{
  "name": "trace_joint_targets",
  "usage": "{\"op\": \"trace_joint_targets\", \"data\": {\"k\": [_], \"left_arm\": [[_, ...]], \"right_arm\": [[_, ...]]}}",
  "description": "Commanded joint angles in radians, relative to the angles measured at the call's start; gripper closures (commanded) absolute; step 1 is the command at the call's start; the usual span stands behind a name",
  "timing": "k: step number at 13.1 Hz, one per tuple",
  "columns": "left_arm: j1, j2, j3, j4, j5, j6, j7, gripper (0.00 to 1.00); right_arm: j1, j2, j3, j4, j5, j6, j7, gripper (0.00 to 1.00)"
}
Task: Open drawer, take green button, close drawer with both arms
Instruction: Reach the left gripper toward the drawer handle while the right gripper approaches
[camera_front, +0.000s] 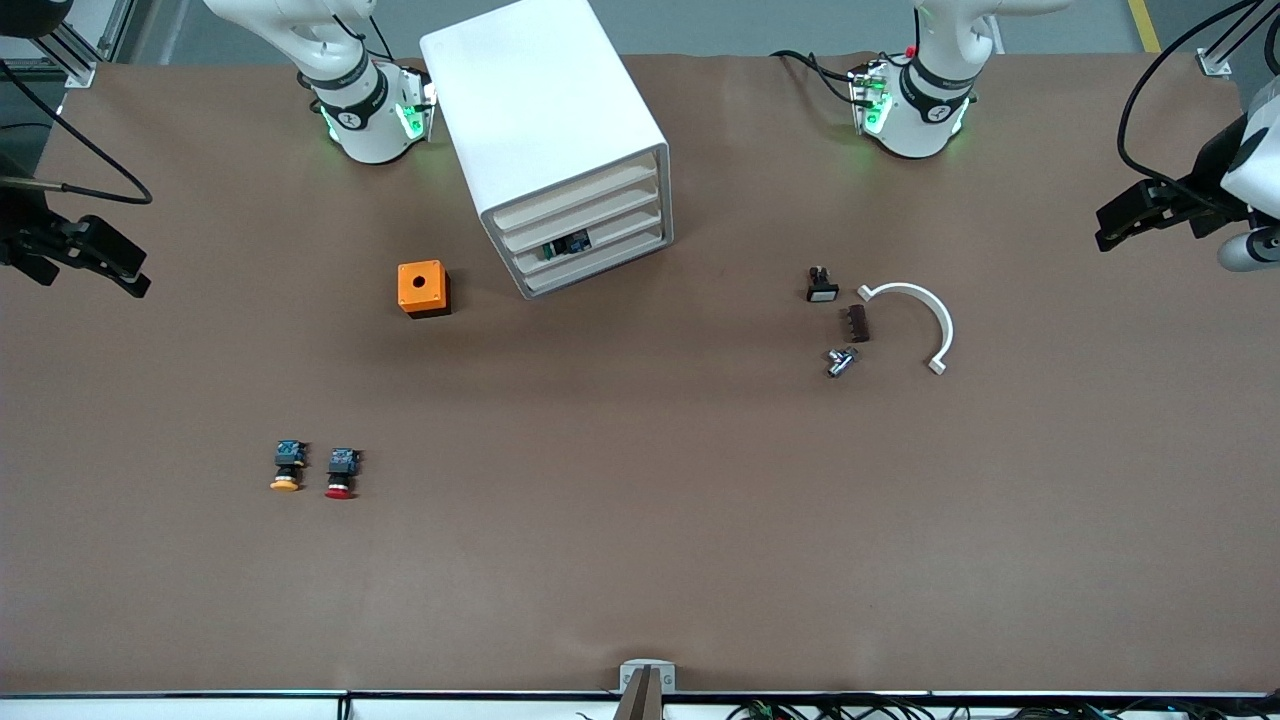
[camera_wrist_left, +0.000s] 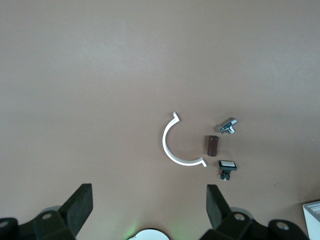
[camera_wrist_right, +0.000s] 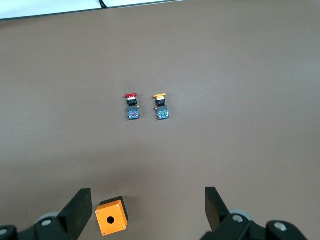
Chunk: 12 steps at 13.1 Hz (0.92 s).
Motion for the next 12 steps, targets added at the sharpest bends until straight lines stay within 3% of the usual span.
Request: {"op": "trace_joint_targets", "data": {"k": [1,4,8,12], "left_arm": [[-0.002,0.01,-0.005,0.024,0.017,-0.024,0.001,0.0],[0.0,0.038,-0.005,0.028,0.009,-0.033,0.011,0.0],[-0.08,0.212,-0.04,0.028,0.006,0.014,-0.036,0.0],[-0.175,0.407,-0.058,0.03,-0.121,0.088,-0.351,0.0]], "right_arm": [[-0.011,-0.008,0.0,-0.003,0.011,-0.004,-0.021,0.0],[-0.011,-0.008,-0.006,-0.003,0.011,-0.006,-0.048,0.0],[-0.011,-0.008,-0.006,-0.003,0.013,-0.007,-0.057,0.0],[-0.009,-0.005,-0.004,-0.003,0.013,-0.01,-0.059,0.0]]}}
